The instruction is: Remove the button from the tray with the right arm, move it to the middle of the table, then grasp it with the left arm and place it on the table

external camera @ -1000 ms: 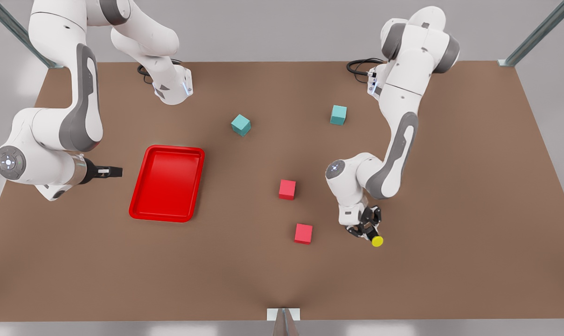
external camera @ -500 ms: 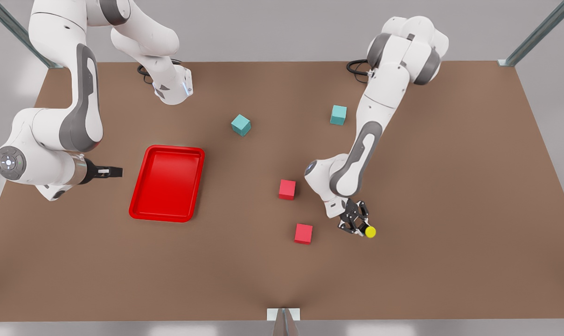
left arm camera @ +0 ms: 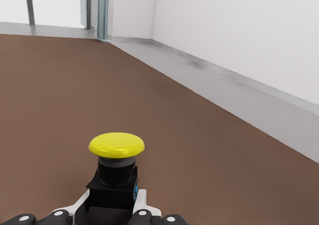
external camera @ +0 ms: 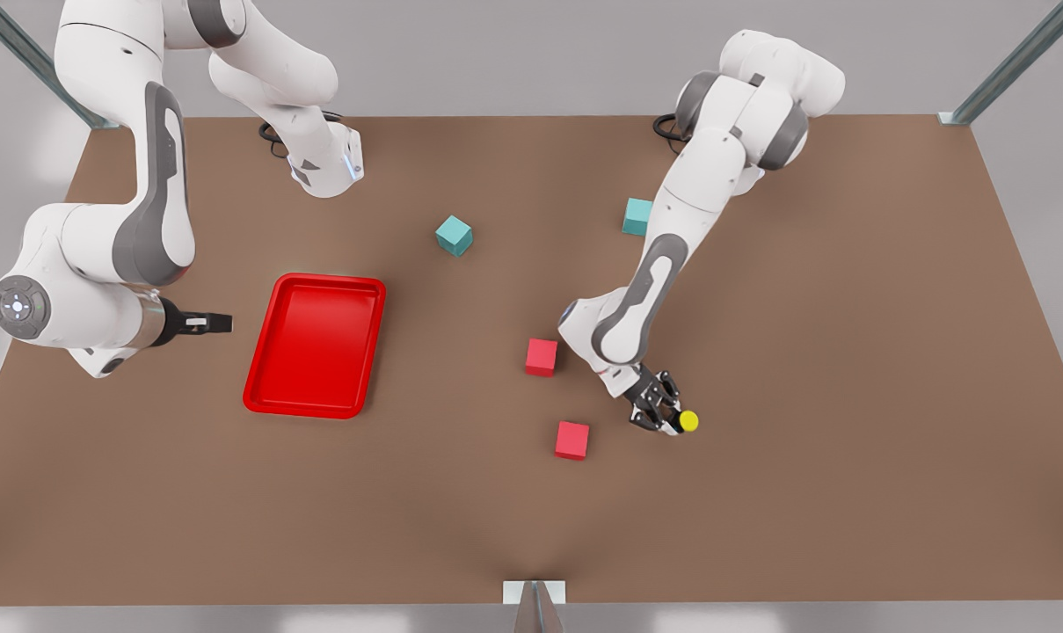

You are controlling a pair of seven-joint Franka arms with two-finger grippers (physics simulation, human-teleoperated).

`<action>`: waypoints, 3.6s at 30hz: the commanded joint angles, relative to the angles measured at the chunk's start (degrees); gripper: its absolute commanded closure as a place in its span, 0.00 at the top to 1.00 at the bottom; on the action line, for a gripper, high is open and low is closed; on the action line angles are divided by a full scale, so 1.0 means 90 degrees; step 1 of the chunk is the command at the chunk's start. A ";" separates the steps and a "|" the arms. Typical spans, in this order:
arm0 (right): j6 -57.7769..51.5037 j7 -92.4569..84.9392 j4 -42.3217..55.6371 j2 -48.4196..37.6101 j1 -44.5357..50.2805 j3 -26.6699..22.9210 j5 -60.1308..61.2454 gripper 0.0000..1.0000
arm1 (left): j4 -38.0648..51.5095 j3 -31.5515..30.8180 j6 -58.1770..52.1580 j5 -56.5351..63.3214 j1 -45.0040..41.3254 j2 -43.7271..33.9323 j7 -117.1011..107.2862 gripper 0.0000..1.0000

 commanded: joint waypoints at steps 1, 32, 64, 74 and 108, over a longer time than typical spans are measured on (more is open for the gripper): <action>-0.0019 -0.0002 0.0004 -0.0015 -0.0022 0.0001 -0.0005 1.00 | 0.0005 0.0002 -0.0199 0.0124 -0.0016 0.0009 -0.2045 0.34; -0.0028 0.0106 0.0004 -0.0025 0.0026 0.0001 -0.0005 1.00 | 0.0102 -0.0007 -0.0609 0.0407 -0.0251 0.0429 -0.1713 0.34; -0.0077 0.0106 0.0004 -0.0025 0.0046 0.0001 -0.0005 1.00 | -0.0288 -0.0017 -0.0951 0.0407 -0.0299 -0.0206 -0.0912 1.00; -0.0077 0.0106 0.0004 -0.0035 0.0056 0.0001 -0.0005 1.00 | -0.0699 -0.0076 -0.0902 -0.0969 -0.0075 -0.2227 0.2056 1.00; -0.0087 0.0125 0.0043 0.0004 0.0007 0.0020 -0.0015 1.00 | 0.0922 -0.0603 -0.2357 -0.8841 0.3744 -0.4308 1.6432 1.00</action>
